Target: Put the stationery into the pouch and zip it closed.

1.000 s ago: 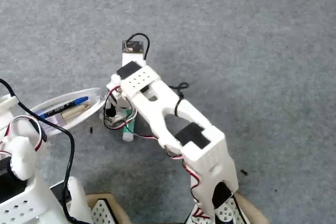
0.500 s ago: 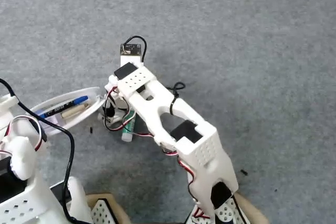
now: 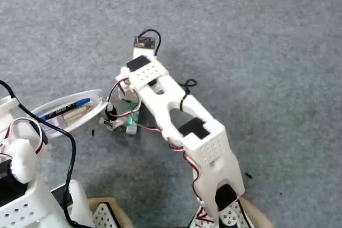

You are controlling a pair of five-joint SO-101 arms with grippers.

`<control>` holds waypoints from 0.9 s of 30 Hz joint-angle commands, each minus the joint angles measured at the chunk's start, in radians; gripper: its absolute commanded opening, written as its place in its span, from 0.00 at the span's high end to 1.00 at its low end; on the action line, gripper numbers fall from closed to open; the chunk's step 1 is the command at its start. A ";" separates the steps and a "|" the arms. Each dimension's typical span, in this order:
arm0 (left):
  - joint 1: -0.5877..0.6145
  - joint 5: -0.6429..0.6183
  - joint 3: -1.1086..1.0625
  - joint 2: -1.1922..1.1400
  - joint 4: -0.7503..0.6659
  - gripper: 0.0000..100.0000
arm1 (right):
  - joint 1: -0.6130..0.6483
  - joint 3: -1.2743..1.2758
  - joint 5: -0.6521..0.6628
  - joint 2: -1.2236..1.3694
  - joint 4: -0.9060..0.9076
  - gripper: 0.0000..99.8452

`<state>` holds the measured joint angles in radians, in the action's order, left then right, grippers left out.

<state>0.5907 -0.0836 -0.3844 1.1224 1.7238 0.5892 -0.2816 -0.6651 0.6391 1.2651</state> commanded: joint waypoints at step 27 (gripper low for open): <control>0.004 0.000 0.007 0.014 -0.023 0.97 | 0.313 -0.226 0.474 -0.846 0.160 0.99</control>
<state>0.5907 -0.0836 -0.3844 1.1224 1.7238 0.8178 -0.5286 -0.2094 -0.0928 1.4630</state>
